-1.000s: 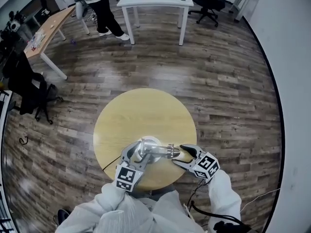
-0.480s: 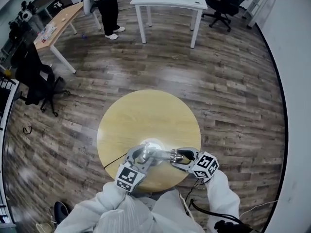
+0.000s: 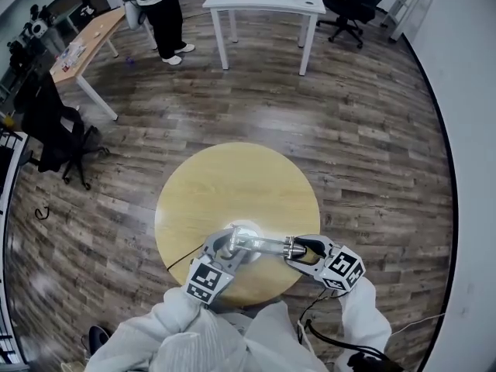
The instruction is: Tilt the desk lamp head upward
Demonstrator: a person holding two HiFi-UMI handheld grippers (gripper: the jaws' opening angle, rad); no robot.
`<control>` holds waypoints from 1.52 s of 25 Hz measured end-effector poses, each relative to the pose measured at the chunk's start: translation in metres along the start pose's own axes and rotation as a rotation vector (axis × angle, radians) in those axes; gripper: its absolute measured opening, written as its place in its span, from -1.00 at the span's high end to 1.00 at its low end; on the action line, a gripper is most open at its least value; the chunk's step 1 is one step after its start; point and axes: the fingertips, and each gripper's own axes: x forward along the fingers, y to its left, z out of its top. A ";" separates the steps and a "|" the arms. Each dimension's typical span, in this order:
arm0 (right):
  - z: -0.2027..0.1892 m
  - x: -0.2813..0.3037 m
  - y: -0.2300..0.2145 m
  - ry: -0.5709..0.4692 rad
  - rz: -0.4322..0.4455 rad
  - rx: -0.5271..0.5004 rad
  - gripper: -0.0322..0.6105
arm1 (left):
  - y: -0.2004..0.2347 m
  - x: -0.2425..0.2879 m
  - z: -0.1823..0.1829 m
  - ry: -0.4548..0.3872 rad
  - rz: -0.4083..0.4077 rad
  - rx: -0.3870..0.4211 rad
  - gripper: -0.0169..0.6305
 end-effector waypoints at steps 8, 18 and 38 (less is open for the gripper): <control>0.082 -0.076 0.019 -0.099 -0.107 -0.145 0.08 | 0.000 0.000 -0.001 0.001 -0.032 -0.006 0.53; 0.179 -0.101 0.059 -0.156 -0.127 -0.304 0.12 | -0.003 -0.001 -0.003 -0.008 -0.057 -0.011 0.53; 0.306 -0.035 0.126 -0.117 -0.032 -0.468 0.14 | -0.001 -0.010 0.000 -0.012 -0.075 -0.005 0.53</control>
